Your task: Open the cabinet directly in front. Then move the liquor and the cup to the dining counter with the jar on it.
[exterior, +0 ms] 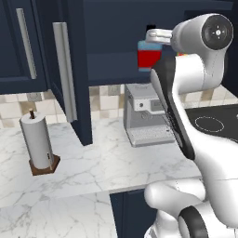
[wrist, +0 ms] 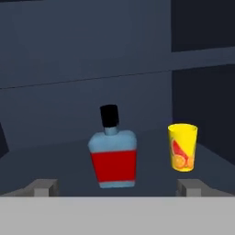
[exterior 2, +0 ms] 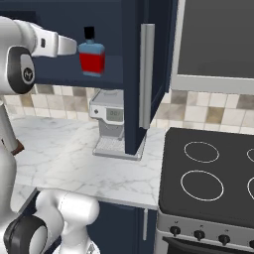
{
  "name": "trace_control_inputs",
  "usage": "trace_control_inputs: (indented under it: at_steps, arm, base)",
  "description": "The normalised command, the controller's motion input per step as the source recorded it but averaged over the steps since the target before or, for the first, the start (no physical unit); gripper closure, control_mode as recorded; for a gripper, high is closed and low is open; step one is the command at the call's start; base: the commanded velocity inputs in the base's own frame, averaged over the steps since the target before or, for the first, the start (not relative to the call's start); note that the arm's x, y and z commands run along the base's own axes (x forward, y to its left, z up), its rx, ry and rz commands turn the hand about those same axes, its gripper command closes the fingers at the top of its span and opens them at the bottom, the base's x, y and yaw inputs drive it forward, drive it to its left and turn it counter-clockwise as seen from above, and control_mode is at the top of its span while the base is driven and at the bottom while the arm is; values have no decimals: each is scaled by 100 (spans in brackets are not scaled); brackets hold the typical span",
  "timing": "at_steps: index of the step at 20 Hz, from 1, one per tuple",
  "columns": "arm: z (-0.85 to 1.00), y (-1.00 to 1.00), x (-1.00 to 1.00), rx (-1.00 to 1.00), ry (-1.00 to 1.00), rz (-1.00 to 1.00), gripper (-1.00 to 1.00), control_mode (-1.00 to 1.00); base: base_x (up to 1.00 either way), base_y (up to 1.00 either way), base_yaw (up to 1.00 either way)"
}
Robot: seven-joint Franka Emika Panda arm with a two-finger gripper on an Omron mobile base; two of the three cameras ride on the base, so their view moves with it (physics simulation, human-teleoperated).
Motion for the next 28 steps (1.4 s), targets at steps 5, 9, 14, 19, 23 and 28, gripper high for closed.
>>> trace_control_inputs:
  at_steps: [5, 9, 14, 19, 23, 28]
  arm:
    - [1, 0, 56, 0, 8, 0, -100, -100]
    - [0, 0, 60, 0, 9, 0, -100, -100]
    - [-3, -5, 60, 0, 2, 0, -100, -100]
    - [-15, -3, 50, -2, -2, 0, -100, -100]
    - [-3, -1, 52, 0, 0, 0, -100, -100]
    - [-1, -13, 31, 0, 1, 0, -100, -100]
  base:
    - [0, 0, 0]
    - [0, 0, 0]
    - [0, 0, 0]
    - [0, 0, 0]
    - [0, 0, 0]
    - [0, 0, 0]
